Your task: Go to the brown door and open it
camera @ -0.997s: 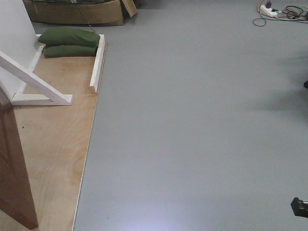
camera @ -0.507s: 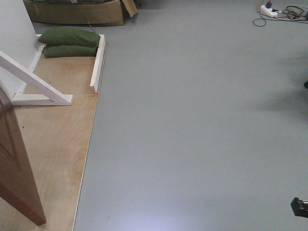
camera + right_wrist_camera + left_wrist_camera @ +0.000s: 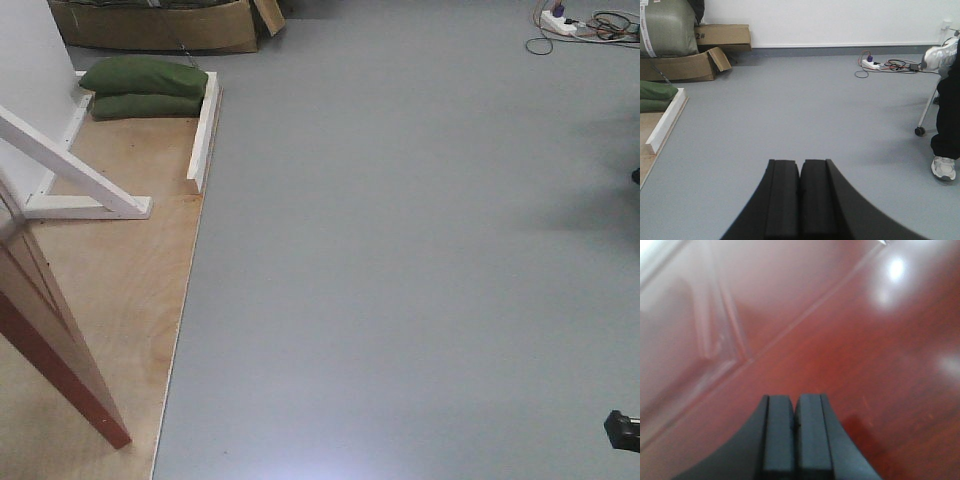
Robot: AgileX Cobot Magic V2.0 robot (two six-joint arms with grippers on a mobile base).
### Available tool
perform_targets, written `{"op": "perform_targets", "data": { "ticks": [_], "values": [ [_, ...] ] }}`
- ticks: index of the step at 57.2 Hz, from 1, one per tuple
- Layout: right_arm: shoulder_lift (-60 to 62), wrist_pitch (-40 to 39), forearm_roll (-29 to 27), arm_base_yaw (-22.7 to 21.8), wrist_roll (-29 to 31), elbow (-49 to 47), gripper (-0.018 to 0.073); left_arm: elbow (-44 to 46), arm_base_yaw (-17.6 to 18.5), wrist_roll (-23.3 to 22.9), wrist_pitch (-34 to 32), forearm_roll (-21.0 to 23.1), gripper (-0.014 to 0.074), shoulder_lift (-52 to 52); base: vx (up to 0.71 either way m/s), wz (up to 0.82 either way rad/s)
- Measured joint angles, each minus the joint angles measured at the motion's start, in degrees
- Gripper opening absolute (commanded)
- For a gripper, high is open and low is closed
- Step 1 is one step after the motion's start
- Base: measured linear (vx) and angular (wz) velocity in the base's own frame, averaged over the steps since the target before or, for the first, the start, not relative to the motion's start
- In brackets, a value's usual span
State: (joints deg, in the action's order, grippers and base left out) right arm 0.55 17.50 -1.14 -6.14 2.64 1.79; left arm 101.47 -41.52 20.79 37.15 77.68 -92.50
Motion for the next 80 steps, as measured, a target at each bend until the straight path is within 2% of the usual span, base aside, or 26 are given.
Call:
{"op": "perform_targets", "data": {
  "ticks": [34,54,62,80],
  "values": [
    [0.0,0.0,0.0,0.0,0.0,0.0,0.0,0.1,13.2,0.3,-2.0,-0.2,-0.0004,0.0,0.0,0.0],
    [0.0,0.0,0.0,0.0,0.0,0.0,0.0,0.1,20.6,0.3,-0.4,-0.2,-0.0004,0.0,0.0,0.0],
    [0.0,0.0,0.0,0.0,0.0,0.0,0.0,0.1,21.8,0.3,0.1,-0.2,-0.0004,0.0,0.0,0.0],
    [0.0,0.0,0.0,0.0,0.0,0.0,0.0,0.1,21.8,0.3,0.1,-0.2,-0.0004,0.0,0.0,0.0]
  ]
}}
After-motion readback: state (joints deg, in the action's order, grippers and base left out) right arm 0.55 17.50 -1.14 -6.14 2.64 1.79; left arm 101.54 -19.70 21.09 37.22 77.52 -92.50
